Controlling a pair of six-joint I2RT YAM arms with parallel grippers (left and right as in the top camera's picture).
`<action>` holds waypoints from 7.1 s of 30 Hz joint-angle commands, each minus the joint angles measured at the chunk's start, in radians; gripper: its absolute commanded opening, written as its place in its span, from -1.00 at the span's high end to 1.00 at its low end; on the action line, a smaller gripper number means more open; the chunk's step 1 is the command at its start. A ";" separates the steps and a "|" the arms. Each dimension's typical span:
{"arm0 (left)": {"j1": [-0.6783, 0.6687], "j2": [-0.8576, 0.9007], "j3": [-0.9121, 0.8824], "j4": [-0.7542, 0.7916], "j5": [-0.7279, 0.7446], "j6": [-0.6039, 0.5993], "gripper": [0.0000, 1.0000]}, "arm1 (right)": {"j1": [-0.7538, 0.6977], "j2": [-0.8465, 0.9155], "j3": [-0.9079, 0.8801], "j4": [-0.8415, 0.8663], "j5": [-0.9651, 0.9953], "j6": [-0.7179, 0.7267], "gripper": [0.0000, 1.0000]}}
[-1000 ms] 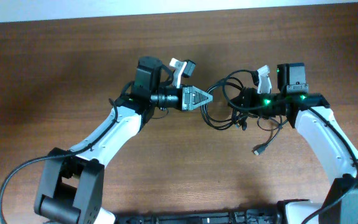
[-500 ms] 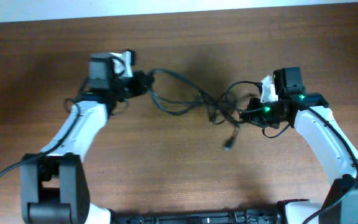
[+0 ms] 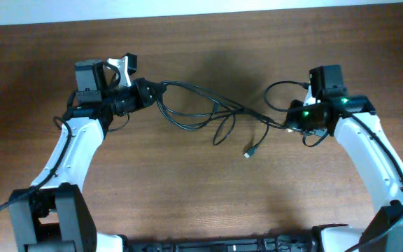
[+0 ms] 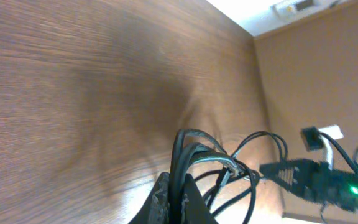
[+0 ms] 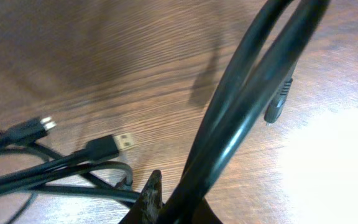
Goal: Untangle cables
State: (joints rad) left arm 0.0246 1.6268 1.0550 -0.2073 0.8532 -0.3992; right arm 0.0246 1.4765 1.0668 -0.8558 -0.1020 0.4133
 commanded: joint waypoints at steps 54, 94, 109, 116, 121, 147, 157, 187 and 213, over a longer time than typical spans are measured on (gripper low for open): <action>-0.244 -0.049 0.043 0.126 -0.059 0.089 1.00 | 0.047 0.168 0.105 -0.032 -0.357 -0.174 0.21; -0.298 -0.049 0.043 -0.184 -0.531 0.325 -0.50 | -0.005 0.170 0.368 -0.247 -0.224 -0.211 -0.20; -0.298 -0.049 0.043 -0.192 -0.505 0.325 -0.50 | -0.005 0.170 0.212 -0.035 -0.348 -0.097 0.58; -0.298 -0.049 0.043 -0.199 -0.505 0.325 -0.51 | -0.005 0.170 0.212 -0.025 -0.533 -0.108 0.92; -0.298 -0.049 0.043 -0.199 -0.505 0.325 -0.51 | -0.005 0.170 0.212 0.022 -0.703 -0.180 0.92; -0.298 -0.049 0.043 -0.198 -0.510 0.325 -0.54 | -0.005 0.050 1.180 -0.022 -0.671 -0.286 0.92; -0.298 -0.049 0.043 -0.198 -0.509 0.325 -0.55 | -0.005 0.050 1.192 0.296 -0.475 -0.286 0.92; -0.298 -0.049 0.043 -0.200 -0.509 0.325 -0.54 | -0.363 0.333 1.155 -0.421 0.604 -0.264 0.92; -0.298 -0.049 0.043 -0.199 -0.509 0.325 -0.54 | -0.548 0.446 1.154 -0.719 -0.115 -0.339 -0.77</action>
State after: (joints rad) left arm -0.2703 1.5982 1.0931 -0.4046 0.3363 -0.0929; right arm -0.5228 1.9240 2.2219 -1.5467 -0.2268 0.0921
